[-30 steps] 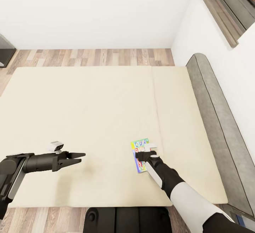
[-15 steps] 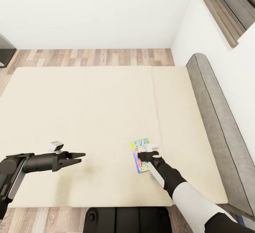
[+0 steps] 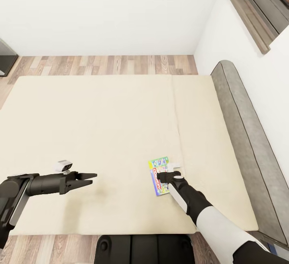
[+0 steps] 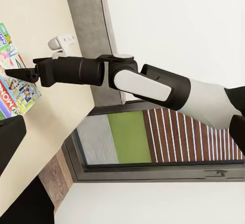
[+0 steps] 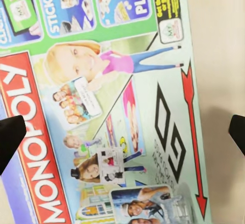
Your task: Put all the toys in the child's room - the three board games (two on the bed and one on the table), the two jigsaw puzzles on the table, and the tennis ball on the table - inside the toy box on the table in the child's room.
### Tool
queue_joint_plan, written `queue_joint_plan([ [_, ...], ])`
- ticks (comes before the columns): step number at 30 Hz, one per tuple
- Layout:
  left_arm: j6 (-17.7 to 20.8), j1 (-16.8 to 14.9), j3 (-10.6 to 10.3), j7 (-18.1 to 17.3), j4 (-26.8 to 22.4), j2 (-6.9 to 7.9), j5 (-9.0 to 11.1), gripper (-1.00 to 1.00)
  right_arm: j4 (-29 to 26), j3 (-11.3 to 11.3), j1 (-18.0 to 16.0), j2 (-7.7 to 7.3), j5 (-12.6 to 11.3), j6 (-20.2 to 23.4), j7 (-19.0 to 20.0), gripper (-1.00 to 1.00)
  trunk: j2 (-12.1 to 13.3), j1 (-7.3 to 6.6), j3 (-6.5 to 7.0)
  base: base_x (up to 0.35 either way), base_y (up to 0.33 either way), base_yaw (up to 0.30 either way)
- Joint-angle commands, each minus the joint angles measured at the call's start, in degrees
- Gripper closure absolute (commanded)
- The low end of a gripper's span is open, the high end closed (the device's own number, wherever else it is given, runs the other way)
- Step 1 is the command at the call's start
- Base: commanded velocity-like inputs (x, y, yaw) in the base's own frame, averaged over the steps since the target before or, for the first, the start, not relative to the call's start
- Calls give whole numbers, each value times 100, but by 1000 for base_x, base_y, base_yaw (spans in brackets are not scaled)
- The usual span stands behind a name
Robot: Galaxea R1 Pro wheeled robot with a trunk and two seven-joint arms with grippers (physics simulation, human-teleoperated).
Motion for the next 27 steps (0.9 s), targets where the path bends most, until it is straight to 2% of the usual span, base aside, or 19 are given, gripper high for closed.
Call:
queue_joint_plan([
  [1,62,-2,-1,-21,-1,2,-2,-100,-9,34,-4,-3,-58,19,-54,-100,-9,3,-7,0,0,0],
  [27,59,-2,-10,-21,0,2,-61,-100,-7,36,-4,-20,-49,27,11,-100,-9,3,-18,0,0,0],
])
